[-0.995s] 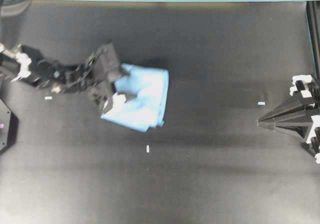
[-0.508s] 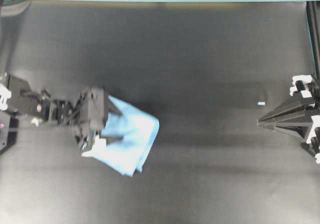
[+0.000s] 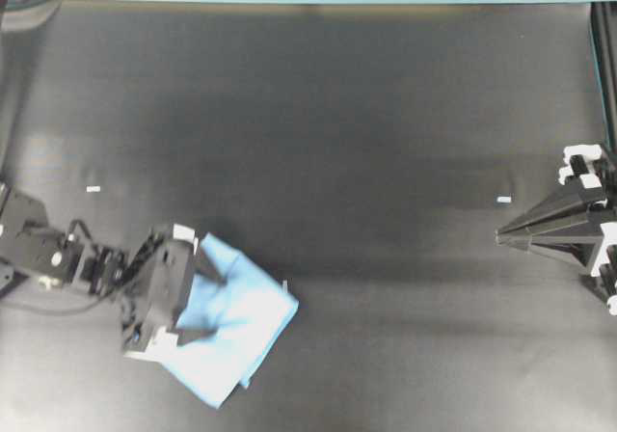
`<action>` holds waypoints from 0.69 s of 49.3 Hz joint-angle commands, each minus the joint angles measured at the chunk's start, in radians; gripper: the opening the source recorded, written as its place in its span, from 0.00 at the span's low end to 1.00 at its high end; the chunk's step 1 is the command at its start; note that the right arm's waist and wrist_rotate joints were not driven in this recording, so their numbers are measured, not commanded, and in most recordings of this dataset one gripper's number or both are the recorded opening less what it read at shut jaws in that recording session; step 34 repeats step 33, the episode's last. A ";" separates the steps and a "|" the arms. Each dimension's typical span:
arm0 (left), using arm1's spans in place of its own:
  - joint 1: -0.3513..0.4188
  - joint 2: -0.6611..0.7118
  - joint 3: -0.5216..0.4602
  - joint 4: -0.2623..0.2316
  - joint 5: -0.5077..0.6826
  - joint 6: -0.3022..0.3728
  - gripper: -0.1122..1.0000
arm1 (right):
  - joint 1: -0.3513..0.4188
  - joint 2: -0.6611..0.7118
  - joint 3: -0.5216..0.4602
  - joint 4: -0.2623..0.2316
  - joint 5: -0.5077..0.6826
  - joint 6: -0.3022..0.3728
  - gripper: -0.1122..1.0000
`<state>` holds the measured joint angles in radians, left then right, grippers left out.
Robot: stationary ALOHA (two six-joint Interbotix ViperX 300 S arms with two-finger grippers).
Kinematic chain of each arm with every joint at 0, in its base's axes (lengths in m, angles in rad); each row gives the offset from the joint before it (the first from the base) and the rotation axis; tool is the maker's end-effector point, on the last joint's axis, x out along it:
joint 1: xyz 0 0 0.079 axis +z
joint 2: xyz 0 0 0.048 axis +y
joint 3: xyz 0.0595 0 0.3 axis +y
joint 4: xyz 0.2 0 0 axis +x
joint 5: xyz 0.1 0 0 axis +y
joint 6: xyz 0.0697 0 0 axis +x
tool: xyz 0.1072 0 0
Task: Push a blue cloth with the left arm to wipe the desk.
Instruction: 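Push the blue cloth with the left gripper toward the near-left table area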
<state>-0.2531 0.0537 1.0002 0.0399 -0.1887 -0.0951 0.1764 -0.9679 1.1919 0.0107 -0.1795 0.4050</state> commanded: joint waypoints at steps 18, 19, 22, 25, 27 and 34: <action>-0.166 -0.057 0.026 0.003 0.078 -0.127 0.88 | 0.002 0.005 -0.006 0.002 -0.011 0.000 0.11; -0.175 -0.061 0.029 0.003 0.078 -0.140 0.88 | 0.002 0.005 -0.006 0.002 -0.011 0.000 0.11; -0.210 -0.072 0.038 0.003 0.078 -0.179 0.88 | 0.002 0.005 -0.006 0.002 -0.011 -0.002 0.11; -0.235 -0.081 0.043 0.005 0.077 -0.209 0.88 | 0.002 0.006 -0.006 0.002 -0.011 -0.002 0.11; -0.245 -0.086 0.046 0.003 0.077 -0.225 0.88 | 0.002 0.005 -0.006 0.002 -0.011 -0.002 0.11; -0.253 -0.100 0.046 0.003 0.077 -0.239 0.88 | 0.002 0.006 -0.006 0.002 -0.011 0.000 0.11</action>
